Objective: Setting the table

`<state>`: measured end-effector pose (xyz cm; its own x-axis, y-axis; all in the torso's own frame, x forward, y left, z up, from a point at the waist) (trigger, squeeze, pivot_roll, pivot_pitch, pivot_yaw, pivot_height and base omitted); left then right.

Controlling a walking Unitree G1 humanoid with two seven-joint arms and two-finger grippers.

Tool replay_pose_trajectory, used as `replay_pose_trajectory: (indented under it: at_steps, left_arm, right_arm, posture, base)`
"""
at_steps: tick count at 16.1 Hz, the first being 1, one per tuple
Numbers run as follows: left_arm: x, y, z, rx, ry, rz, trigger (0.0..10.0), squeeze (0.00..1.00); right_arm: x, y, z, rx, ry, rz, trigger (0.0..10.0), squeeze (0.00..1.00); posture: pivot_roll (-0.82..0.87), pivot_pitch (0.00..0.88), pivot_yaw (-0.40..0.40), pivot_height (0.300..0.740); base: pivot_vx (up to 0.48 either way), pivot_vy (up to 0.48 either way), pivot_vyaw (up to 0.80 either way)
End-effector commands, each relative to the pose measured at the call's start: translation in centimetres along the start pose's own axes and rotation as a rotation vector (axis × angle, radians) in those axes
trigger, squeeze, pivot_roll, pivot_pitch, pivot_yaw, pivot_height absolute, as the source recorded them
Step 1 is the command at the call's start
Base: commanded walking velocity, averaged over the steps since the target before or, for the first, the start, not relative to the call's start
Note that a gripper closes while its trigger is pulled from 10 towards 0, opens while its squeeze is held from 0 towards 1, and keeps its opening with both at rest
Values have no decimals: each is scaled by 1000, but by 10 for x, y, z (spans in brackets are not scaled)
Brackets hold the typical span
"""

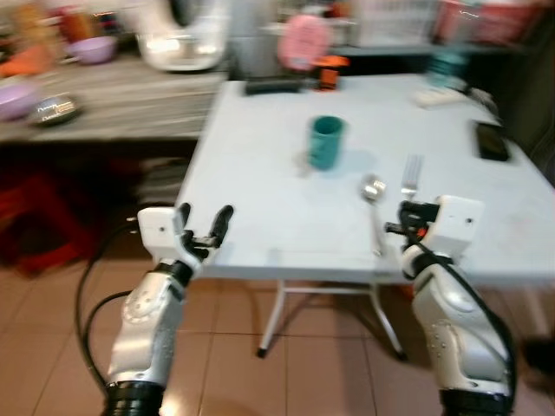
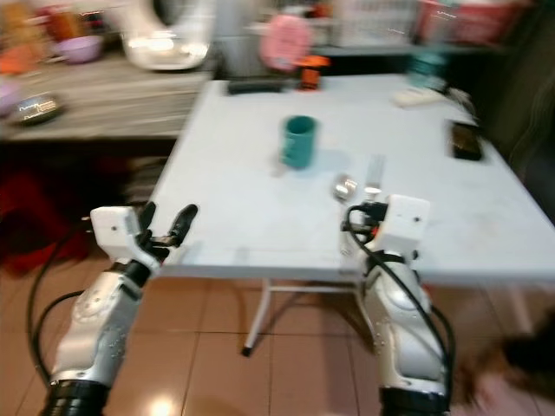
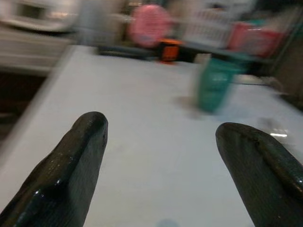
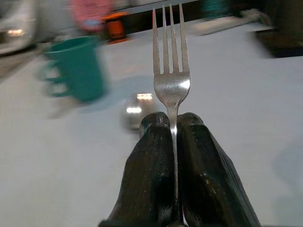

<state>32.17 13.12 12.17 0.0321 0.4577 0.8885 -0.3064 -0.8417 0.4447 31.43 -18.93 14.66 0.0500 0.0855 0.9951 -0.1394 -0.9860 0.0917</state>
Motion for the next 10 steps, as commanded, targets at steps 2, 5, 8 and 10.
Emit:
replay_pose_trajectory:
  at_steps: [2,5,8,10]
  left_arm:
    - [4,-9,-2,27,5,30,10000,0]
    - [6,-10,1,26,11,31,10000,0]
    - [6,-10,1,28,15,34,10000,0]
    - [6,-11,1,34,15,36,10000,0]
  right_arm:
    - [6,-7,0,11,29,19,10000,0]
    - [10,-9,0,16,52,18,10000,0]
    - [10,-9,-1,32,65,6,10000,0]
    - [10,-10,-2,35,68,2,10000,0]
  posture:
    - [-56,6,55,740]
    - [-60,14,62,740]
    - [-62,14,62,740]
    - [-61,17,62,740]
  base:
    - [0,379,-253]
    - [0,386,0]
    - [0,416,0]
    - [0,416,797]
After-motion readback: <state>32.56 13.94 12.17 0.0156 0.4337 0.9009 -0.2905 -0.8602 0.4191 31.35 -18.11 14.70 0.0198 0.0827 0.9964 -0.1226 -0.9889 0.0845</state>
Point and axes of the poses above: a point about 5 cm out from each wrist's last joint towards the gripper, its own z axis pointing out of the wrist towards the gripper, its own x axis along the axis of the wrist's last joint, y = z × x, the point moved 2 cm from there along z, pointing out of the wrist towards the gripper, and after that the axes turned 13 degrees about -z, right-handed, at the moved point
